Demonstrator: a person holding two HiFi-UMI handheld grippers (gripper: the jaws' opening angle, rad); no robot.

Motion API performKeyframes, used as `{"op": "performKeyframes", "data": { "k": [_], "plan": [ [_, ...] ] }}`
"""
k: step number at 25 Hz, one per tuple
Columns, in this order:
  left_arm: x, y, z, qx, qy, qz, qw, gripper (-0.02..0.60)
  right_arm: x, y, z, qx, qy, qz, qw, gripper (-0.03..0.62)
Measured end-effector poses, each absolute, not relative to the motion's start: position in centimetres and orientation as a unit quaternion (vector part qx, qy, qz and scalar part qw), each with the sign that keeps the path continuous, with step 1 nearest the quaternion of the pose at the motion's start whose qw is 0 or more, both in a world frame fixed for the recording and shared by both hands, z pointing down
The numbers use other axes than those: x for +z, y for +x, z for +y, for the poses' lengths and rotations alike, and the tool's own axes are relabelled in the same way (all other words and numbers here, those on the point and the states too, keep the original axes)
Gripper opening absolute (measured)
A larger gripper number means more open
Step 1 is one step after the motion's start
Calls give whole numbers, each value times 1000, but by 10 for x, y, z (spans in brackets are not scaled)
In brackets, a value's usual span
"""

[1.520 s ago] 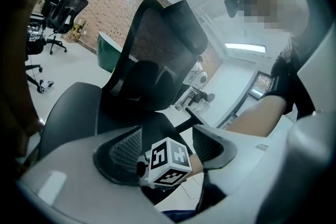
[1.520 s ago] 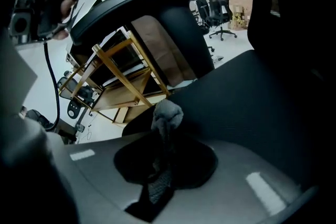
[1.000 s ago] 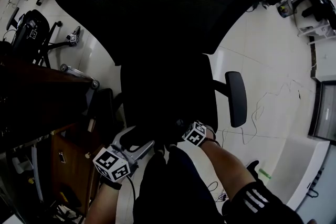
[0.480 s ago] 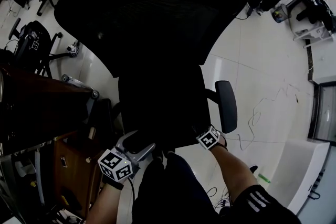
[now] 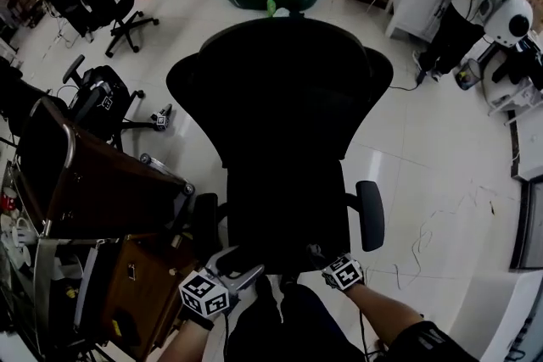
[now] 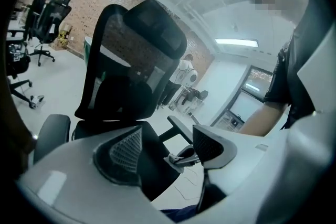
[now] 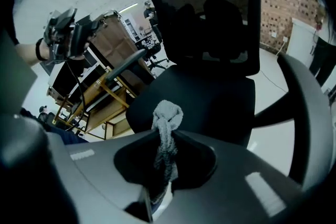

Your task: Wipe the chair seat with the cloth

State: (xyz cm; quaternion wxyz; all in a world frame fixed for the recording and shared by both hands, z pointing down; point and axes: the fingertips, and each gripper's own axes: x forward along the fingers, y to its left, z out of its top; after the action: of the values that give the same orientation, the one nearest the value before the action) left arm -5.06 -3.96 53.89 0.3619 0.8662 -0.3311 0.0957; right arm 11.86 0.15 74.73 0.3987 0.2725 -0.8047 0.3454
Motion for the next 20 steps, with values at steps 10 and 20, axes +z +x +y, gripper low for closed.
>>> {"op": "performKeyframes", "data": {
  "k": [10,20],
  "plan": [
    [455,-78,24,65,892,-326,307,328,579,90,26,304,339,-855,250,52],
    [365,-115,177,40,936,-275,215,327,426,46,134,212,420,-875,118,52]
  ]
}}
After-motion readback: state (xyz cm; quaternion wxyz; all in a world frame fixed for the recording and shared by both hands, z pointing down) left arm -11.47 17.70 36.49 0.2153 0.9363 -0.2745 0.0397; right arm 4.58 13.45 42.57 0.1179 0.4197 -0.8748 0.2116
